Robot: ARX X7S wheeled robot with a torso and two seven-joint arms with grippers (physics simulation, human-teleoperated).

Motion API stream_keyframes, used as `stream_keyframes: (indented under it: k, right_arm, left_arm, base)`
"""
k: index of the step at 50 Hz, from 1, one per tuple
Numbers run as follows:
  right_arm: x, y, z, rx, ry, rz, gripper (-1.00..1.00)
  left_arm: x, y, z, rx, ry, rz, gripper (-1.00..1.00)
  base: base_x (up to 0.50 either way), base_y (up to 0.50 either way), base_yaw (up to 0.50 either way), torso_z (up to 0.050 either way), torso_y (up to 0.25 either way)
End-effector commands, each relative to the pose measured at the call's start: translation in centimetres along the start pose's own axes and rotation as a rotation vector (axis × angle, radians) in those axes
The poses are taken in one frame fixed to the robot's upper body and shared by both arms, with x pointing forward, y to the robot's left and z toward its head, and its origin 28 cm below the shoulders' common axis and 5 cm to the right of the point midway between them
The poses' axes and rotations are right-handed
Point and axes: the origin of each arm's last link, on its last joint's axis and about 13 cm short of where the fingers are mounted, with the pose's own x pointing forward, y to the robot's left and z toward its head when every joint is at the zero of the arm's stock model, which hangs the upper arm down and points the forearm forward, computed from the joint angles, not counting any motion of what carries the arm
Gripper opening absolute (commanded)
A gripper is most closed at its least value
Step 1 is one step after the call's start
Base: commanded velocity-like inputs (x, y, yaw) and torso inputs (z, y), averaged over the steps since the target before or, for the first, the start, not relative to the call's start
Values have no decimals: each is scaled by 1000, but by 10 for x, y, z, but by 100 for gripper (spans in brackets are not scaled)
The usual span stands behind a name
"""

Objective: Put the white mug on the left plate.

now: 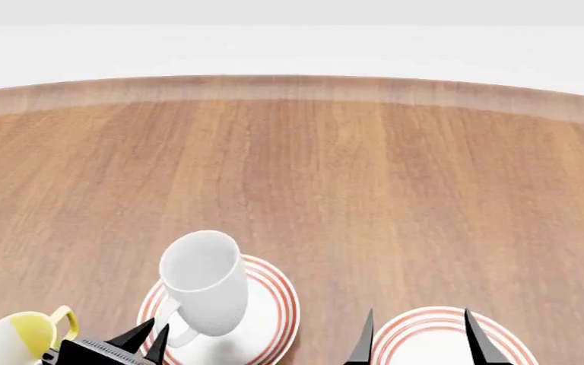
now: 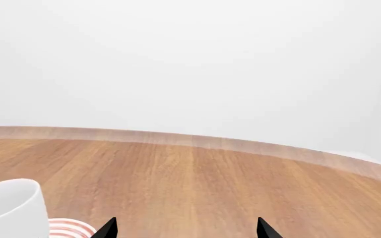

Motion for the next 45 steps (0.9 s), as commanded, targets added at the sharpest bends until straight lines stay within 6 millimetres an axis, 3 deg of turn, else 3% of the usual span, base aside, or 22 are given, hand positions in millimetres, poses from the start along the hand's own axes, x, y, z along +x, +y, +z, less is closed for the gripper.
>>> stream_keyframes:
  k: [1,37,38,45]
  right_arm:
    - [-1,-1,0,0,-3,-2,100]
    - [-2,-2,-1,5,-5,-5,100]
    - [-2,-2,-1,3,-5,-7,100]
    - [-2,-3,0,2,-6,-9,100]
  left_arm:
    - [7,-5,0,-27,-7,19,-100]
    - [11,-9,-5,-19,10,34,-100]
    - [11,-9,-4,-18,6,48,100]
    - [12,-8,-3,-27,-3,45,100]
  base:
    - [0,0,0,0,0]
    - [0,0,0,0,0]
    - [0,0,0,0,0]
    - [0,0,0,0,0]
